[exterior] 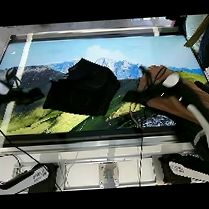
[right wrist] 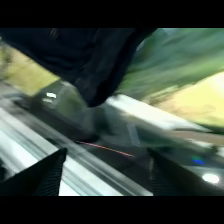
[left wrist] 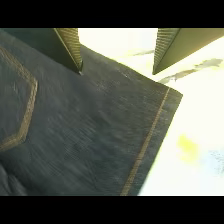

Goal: Fold the clothes and pants, and hang the long-sleeved shirts on hangers.

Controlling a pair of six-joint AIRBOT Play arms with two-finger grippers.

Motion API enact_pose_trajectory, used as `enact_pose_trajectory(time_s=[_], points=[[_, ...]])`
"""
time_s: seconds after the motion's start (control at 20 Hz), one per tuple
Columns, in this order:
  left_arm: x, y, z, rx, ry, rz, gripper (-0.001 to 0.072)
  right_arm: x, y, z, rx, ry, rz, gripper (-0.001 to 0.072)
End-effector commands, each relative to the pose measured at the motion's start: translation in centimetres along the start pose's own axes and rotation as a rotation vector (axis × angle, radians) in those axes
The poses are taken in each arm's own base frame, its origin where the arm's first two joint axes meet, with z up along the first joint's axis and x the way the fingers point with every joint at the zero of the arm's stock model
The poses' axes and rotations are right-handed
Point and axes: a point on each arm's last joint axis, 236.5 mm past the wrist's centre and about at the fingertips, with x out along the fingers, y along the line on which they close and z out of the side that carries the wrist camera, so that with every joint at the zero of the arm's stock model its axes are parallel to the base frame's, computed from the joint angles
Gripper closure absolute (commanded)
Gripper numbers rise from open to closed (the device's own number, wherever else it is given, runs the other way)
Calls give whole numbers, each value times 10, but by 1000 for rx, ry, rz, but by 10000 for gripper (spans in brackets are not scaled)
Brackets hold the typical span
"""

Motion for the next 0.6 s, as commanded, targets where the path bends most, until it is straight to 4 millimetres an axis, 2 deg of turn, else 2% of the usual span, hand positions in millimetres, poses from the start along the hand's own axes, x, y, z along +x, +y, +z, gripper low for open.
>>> enact_pose_trajectory(time_s=[0.0, 0.15, 0.25, 0.4, 0.55], points=[[32, 22, -1, -315, -55, -90, 240, 49, 10, -30, 107, -78, 31, 131], [73, 17, -22, -465, 59, -154, 241, 71, 33, -34, 55, -139, 12, 131], [88, 17, -28, -528, 90, -175, 241, 75, 40, -30, 59, -186, 4, 131], [91, 18, -32, -481, 104, -177, 241, 75, 40, -28, 71, -195, 3, 131], [86, 12, -43, -456, 157, -201, 241, 75, 40, -28, 71, -193, 4, 132]])
